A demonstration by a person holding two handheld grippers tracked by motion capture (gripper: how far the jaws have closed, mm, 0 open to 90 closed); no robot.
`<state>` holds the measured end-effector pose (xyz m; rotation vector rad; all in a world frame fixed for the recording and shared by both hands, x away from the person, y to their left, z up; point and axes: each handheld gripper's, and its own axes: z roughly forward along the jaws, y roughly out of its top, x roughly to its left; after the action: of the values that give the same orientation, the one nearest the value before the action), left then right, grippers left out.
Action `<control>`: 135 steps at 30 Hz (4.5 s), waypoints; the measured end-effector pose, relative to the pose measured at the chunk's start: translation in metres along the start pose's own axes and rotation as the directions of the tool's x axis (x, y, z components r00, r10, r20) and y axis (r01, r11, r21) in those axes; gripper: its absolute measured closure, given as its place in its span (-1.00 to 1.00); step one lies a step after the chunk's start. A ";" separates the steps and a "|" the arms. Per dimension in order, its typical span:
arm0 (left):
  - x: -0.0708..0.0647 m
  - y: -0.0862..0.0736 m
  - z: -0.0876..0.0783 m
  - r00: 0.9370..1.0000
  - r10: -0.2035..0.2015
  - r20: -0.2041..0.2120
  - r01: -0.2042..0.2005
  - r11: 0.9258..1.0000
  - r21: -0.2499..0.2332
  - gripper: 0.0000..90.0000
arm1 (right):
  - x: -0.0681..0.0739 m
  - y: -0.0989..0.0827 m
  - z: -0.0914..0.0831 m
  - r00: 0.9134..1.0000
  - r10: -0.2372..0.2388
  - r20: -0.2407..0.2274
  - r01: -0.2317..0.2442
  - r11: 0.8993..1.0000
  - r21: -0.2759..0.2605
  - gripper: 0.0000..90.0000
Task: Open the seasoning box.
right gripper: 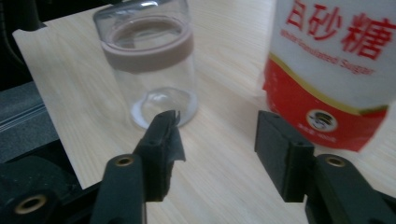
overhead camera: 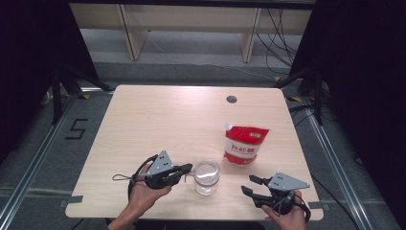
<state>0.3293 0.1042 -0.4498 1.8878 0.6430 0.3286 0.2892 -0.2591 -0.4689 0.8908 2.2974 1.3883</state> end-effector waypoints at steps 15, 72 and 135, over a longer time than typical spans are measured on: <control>-0.001 -0.001 -0.001 1.000 0.017 -0.007 -0.017 1.000 -0.005 0.98 | 0.017 0.019 0.022 0.997 -0.051 -0.056 0.047 0.996 -0.074 0.67; 0.001 -0.022 -0.021 1.000 0.008 -0.008 -0.007 0.998 0.069 0.02 | 0.037 0.052 0.058 0.981 -0.151 -0.119 0.144 0.987 -0.069 0.97; 0.017 -0.058 -0.031 0.995 -0.033 -0.099 0.047 0.988 0.145 -0.63 | 0.002 0.052 0.038 0.989 -0.138 -0.056 0.129 0.982 -0.136 0.22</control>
<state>0.3117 0.1544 -0.4913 2.0060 0.7877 0.3569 0.3272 -0.2145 -0.4421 0.6481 2.2358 1.5111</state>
